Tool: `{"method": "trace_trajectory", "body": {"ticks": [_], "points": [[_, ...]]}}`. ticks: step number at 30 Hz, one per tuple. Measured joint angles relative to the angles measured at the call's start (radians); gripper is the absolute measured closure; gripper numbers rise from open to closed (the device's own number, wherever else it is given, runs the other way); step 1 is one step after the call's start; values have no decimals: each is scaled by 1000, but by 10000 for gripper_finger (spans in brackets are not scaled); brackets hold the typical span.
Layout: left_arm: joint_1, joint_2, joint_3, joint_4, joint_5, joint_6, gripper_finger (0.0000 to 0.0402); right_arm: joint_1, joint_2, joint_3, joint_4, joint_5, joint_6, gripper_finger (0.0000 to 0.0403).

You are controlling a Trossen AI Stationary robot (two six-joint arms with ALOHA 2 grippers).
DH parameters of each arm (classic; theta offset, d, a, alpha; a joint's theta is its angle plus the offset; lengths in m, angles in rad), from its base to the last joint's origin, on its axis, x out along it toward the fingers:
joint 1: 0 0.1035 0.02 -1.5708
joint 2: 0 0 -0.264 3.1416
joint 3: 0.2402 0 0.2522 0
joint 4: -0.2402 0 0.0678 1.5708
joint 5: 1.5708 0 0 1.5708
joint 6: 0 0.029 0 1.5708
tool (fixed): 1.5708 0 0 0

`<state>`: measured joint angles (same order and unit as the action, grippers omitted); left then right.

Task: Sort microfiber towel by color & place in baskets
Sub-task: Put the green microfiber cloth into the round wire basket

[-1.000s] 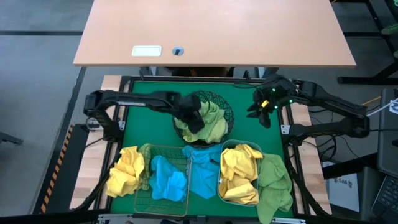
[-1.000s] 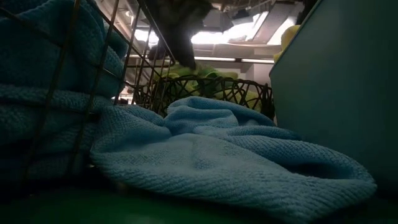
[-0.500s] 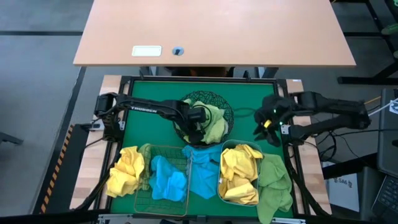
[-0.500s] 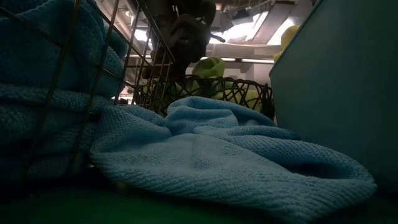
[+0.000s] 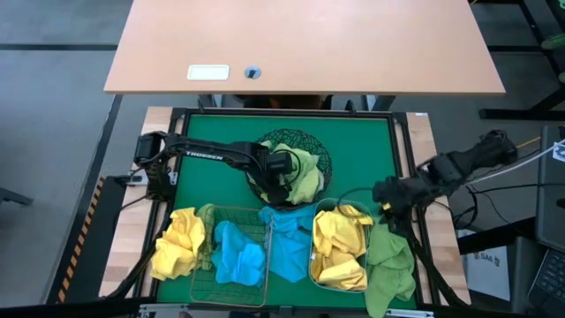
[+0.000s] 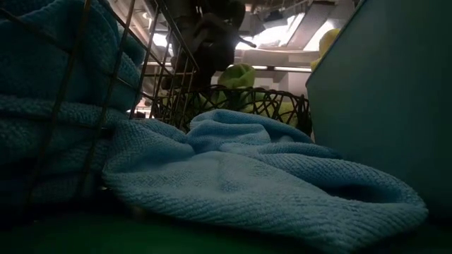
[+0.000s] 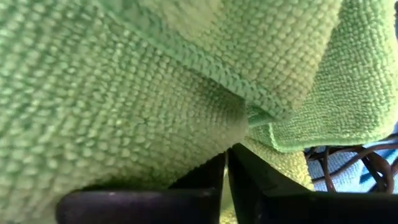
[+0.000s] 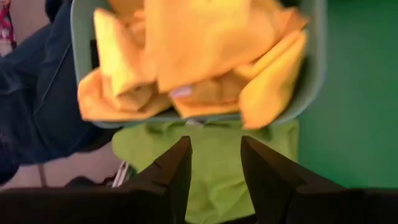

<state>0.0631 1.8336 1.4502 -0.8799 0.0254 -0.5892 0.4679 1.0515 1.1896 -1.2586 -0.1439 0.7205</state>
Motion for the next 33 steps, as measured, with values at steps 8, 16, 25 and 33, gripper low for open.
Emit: {"method": "trace_trajectory", "body": {"ticks": [8,16,25,33], "points": [[0,0,0,0,31,-6,315,227,70,0,5,67,95,263],[-1,-31,0,-4,83,2,300,355,167,0,7,119,154,263],[-1,-123,1,5,82,24,305,423,240,0,10,161,192,263],[-5,-168,1,24,81,24,305,484,287,0,11,188,223,263]]}}
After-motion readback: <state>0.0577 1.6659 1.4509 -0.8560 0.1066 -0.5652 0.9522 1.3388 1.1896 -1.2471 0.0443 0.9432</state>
